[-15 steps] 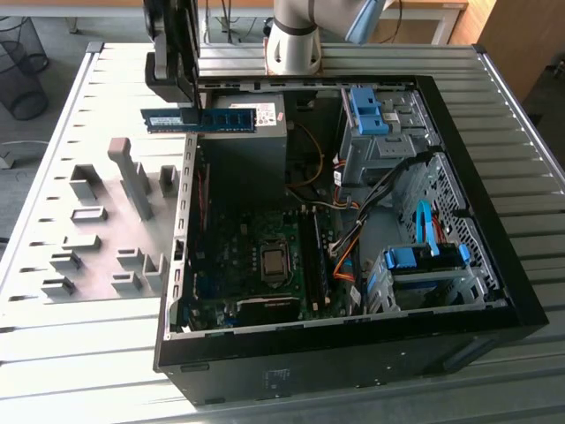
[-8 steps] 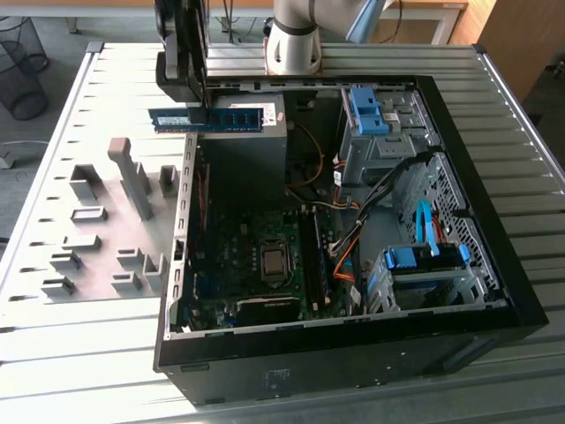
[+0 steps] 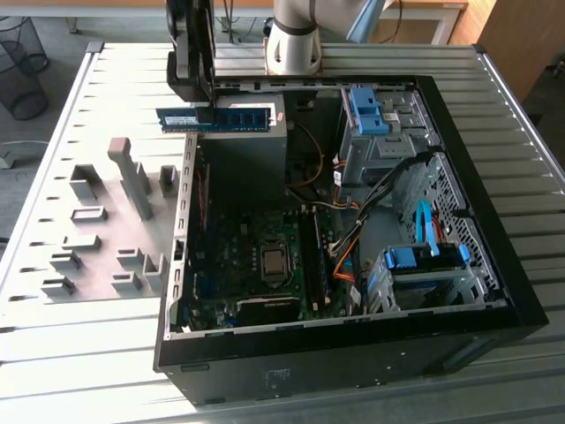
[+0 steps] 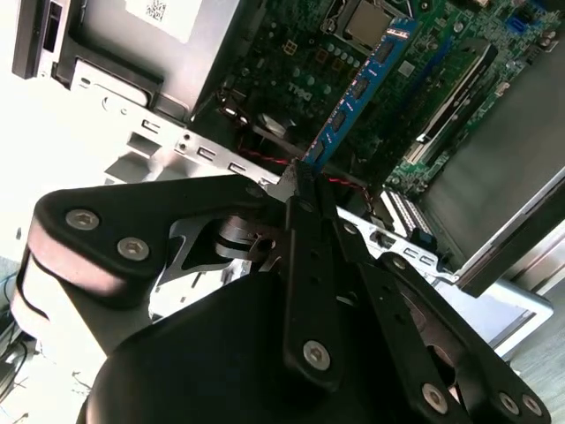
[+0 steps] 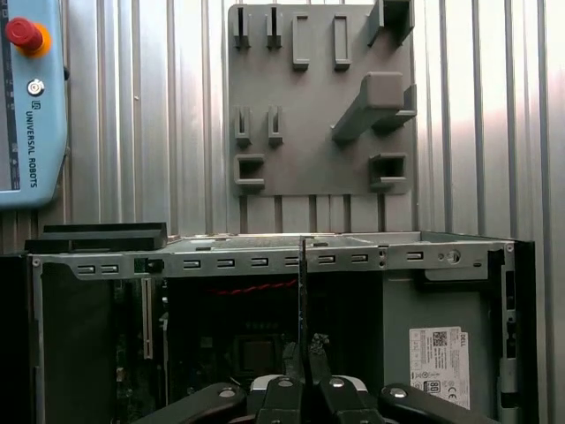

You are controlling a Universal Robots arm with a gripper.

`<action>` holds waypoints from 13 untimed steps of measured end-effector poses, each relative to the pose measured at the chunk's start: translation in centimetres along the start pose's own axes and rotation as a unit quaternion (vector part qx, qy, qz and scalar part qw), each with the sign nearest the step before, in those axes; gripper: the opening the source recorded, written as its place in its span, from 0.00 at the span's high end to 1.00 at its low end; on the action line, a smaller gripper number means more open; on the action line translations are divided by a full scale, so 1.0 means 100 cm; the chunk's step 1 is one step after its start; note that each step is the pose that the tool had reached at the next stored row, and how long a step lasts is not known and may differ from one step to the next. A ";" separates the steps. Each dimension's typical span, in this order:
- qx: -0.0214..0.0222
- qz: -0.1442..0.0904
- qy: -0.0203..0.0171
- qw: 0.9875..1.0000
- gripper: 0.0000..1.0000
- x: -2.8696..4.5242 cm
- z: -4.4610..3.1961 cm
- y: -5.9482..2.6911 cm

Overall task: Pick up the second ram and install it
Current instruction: 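Pick up the second ram and move it above second insertion slot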

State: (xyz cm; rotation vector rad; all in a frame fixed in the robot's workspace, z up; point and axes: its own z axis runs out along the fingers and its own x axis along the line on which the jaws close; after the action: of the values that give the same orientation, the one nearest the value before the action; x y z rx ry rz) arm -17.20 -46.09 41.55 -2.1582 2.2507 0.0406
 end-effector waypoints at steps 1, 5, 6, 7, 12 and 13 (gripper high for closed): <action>0.000 0.000 0.000 1.000 0.87 0.0000 0.0000 -0.0011; 0.000 0.000 0.000 1.000 0.87 -0.0002 0.0000 -0.0061; 0.000 0.000 0.000 1.000 0.87 -0.0003 0.0000 -0.0073; 0.000 0.000 0.000 1.000 0.87 -0.0004 0.0000 -0.0084; 0.000 0.000 0.000 1.000 0.87 -0.0006 0.0000 -0.0144; 0.000 0.000 0.000 1.000 0.87 -0.0006 0.0000 -0.0155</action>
State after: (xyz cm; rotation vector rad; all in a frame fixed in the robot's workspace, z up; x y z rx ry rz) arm -15.66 -46.09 41.55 -2.1582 2.2507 0.0406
